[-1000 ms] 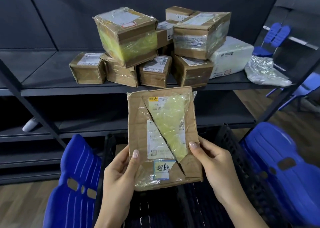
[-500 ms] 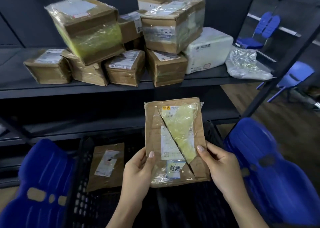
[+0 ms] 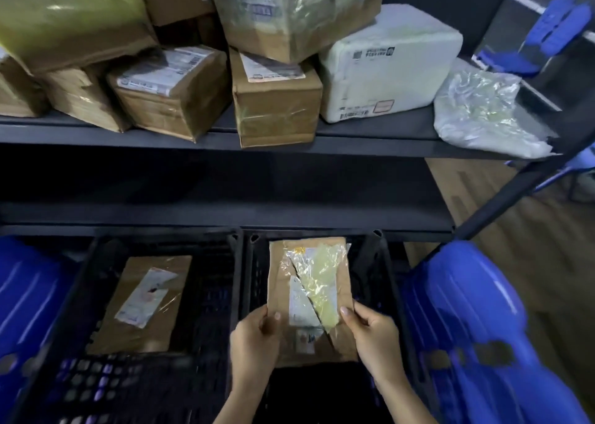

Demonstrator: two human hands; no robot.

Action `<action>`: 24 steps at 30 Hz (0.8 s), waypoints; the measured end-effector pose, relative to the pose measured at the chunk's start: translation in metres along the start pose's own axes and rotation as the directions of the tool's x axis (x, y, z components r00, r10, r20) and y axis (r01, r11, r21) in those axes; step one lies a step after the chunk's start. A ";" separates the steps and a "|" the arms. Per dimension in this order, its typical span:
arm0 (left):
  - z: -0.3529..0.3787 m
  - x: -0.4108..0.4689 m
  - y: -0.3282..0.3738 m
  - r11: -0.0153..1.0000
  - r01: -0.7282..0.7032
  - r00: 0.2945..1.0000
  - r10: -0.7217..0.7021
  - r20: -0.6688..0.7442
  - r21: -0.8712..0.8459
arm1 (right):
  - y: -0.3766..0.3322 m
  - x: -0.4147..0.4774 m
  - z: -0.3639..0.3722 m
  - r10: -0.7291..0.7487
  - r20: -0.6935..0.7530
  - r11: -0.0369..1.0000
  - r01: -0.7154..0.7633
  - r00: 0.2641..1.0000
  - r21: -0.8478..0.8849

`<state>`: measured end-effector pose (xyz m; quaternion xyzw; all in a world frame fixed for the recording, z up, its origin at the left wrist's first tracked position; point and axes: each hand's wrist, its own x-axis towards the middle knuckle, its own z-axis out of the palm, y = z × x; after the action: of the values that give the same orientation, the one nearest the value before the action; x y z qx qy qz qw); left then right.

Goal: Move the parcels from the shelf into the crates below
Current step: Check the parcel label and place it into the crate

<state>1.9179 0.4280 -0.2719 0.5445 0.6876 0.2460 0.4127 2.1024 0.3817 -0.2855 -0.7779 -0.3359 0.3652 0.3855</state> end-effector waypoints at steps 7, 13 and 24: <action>0.070 0.044 -0.040 0.976 0.164 0.986 -0.166 0.006 0.144 | 0.075 0.056 0.055 0.145 0.004 0.988 -0.145 0.989 -0.056; 0.104 0.077 -0.075 0.938 0.343 0.935 -0.345 0.081 0.043 | 0.122 0.086 0.094 0.239 0.047 0.971 -0.239 0.970 -0.012; 0.144 0.117 -0.110 0.863 0.453 0.888 -0.459 -0.025 0.223 | 0.147 0.130 0.129 0.220 0.029 0.954 -0.209 0.975 -0.213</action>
<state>1.9705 0.4917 -0.4714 0.4128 0.8138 0.0549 0.4054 2.0970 0.4623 -0.5063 -0.8361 -0.2959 0.3880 0.2506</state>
